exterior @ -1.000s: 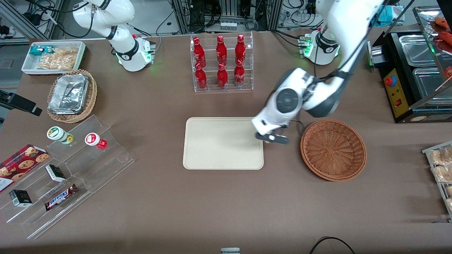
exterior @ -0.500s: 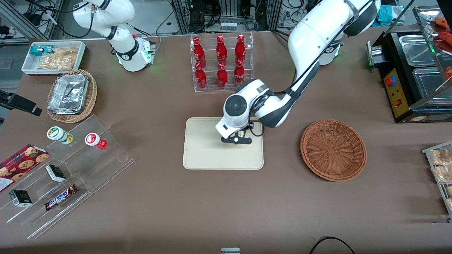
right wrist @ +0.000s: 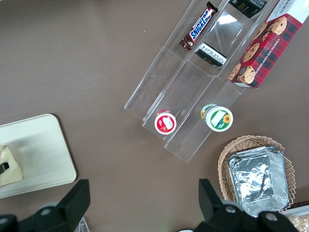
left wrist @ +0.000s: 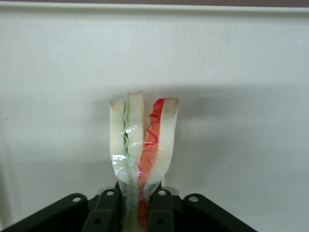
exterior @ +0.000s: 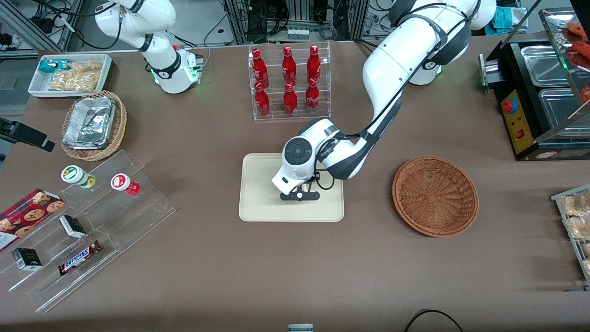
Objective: Place sandwich from basket to tray
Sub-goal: 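Open the left gripper to set the sandwich upright on the tray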
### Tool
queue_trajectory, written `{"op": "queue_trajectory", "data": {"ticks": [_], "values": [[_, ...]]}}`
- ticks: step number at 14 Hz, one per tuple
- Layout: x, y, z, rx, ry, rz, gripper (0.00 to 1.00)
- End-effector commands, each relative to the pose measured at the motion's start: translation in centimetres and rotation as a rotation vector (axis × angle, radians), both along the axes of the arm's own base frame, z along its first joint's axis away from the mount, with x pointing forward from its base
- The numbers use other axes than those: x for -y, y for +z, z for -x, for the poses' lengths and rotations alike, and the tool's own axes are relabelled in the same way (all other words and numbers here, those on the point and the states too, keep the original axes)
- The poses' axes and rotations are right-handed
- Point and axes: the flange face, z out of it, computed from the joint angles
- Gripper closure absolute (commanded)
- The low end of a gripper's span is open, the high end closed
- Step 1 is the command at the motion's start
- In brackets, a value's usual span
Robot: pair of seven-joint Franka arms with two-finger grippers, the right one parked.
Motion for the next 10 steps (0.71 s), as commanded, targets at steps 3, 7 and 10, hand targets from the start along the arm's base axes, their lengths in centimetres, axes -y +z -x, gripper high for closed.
{"op": "queue_trajectory", "data": {"ticks": [3, 7, 10], "values": [[-1.7, 4.3, -1.2, 0.103, -0.011, -0.061, 0.0], [-10.9, 16.2, -3.4, 0.157, 0.023, -0.1, 0.0], [-18.3, 25.5, -3.3, 0.056, -0.064, -0.106, 0.0]]}}
